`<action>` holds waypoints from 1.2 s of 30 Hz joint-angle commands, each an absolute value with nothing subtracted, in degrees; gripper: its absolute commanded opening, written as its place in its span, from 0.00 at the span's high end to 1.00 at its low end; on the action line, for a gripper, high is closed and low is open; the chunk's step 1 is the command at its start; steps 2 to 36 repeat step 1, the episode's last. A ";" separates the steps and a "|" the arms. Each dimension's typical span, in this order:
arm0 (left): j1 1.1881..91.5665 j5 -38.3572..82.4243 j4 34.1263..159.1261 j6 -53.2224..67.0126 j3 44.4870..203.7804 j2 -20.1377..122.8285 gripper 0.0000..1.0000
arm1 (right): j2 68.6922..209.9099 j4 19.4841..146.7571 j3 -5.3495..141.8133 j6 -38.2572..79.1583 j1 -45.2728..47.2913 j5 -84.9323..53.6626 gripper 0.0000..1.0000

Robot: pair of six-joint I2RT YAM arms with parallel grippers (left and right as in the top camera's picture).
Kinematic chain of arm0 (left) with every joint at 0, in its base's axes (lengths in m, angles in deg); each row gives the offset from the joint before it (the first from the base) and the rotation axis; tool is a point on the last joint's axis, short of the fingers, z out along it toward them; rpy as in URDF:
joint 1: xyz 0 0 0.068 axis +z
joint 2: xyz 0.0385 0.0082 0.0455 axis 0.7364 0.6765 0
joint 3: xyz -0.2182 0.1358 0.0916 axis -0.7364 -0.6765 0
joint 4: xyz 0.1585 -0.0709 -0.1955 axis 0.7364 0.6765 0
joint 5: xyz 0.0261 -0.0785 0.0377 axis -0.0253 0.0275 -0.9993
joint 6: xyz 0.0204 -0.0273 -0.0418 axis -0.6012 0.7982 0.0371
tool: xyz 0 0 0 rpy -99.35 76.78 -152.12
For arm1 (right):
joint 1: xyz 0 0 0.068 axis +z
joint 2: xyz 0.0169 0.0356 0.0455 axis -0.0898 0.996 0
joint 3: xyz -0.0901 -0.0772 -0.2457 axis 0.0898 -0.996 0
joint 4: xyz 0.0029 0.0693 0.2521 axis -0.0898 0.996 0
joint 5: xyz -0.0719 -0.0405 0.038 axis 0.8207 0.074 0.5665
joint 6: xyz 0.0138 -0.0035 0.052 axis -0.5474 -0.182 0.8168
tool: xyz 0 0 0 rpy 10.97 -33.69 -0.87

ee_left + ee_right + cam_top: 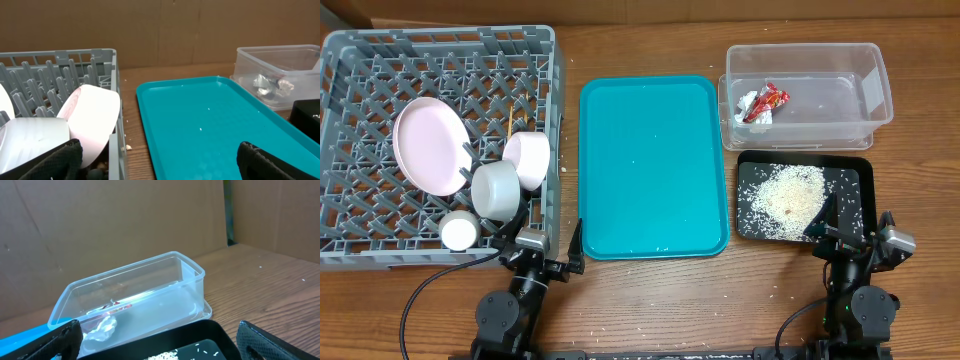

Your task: Sort waste into correct bins and load items into the dishwasher

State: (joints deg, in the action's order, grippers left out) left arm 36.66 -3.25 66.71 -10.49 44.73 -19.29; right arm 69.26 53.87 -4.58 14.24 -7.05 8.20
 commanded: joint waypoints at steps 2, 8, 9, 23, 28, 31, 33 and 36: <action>37.01 -3.67 66.85 -11.17 44.57 -19.59 0.00 | 68.69 53.54 -5.20 14.20 -7.42 8.22 0.00; 37.01 -3.67 66.85 -11.17 44.57 -19.59 0.00 | 68.69 53.54 -5.20 14.20 -7.42 8.22 0.00; 37.01 -3.67 66.85 -11.17 44.57 -19.59 0.00 | 68.69 53.54 -5.20 14.20 -7.42 8.22 0.00; 37.01 -3.67 66.85 -11.17 44.57 -19.59 0.00 | 68.69 53.54 -5.20 14.20 -7.42 8.22 0.00; 37.01 -3.67 66.85 -11.17 44.57 -19.59 0.00 | 68.69 53.54 -5.20 14.20 -7.42 8.22 0.00; 37.01 -3.67 66.85 -11.17 44.57 -19.59 0.00 | 68.69 53.54 -5.20 14.20 -7.42 8.22 0.00; 37.01 -3.67 66.85 -11.17 44.57 -19.59 0.00 | 68.69 53.54 -5.20 14.20 -7.42 8.22 0.00; 37.01 -3.67 66.85 -11.17 44.57 -19.59 0.00 | 68.69 53.54 -5.20 14.20 -7.42 8.22 0.00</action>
